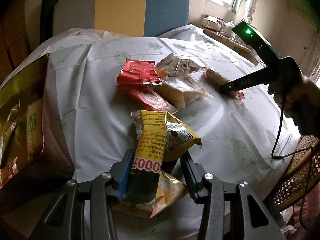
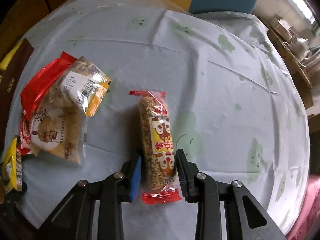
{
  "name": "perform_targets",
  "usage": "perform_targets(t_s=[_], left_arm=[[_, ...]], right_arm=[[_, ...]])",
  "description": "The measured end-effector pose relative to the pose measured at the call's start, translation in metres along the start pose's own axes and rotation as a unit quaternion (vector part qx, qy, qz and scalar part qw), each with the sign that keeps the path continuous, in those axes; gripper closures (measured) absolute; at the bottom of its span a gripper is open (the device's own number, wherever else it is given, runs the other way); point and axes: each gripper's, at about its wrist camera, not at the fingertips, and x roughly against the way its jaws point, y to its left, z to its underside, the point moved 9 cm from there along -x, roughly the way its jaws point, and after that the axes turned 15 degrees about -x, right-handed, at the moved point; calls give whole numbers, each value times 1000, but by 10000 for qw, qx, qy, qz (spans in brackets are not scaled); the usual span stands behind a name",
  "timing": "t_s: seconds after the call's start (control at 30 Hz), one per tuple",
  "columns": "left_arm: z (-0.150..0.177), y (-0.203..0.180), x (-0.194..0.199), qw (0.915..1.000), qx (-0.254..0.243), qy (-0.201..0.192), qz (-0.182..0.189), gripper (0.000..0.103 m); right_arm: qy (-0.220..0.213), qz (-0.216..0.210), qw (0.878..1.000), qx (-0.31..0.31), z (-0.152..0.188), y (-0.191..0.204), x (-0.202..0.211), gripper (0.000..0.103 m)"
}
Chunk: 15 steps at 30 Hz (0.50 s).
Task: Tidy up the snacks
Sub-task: 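Grasp the puffed rice bar with the right gripper while the left gripper holds the yellow bag, then carry the yellow bag into the gold box and open the left gripper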
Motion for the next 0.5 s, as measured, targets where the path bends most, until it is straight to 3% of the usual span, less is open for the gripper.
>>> perform_targets(t_s=[0.17,0.27,0.37,0.43,0.5], left_arm=[[-7,9,12,9985,398,-58,363,59],[-24,12,41,9966,443,-482,503,59],[-46,33,74,9894,840,-984,659,59],[-52,57,85,9857,1173,-1083,545,59],[-54,90,91,9767,1758,-1108,538,59]], right_arm=[[-50,22,10000,70,-1,3,0,71],[-103,66,9998,173,1,8,3,72],[-127,86,9997,200,7,10,5,72],[-143,101,9996,199,11,13,7,72],[-168,134,9995,229,14,15,10,72]])
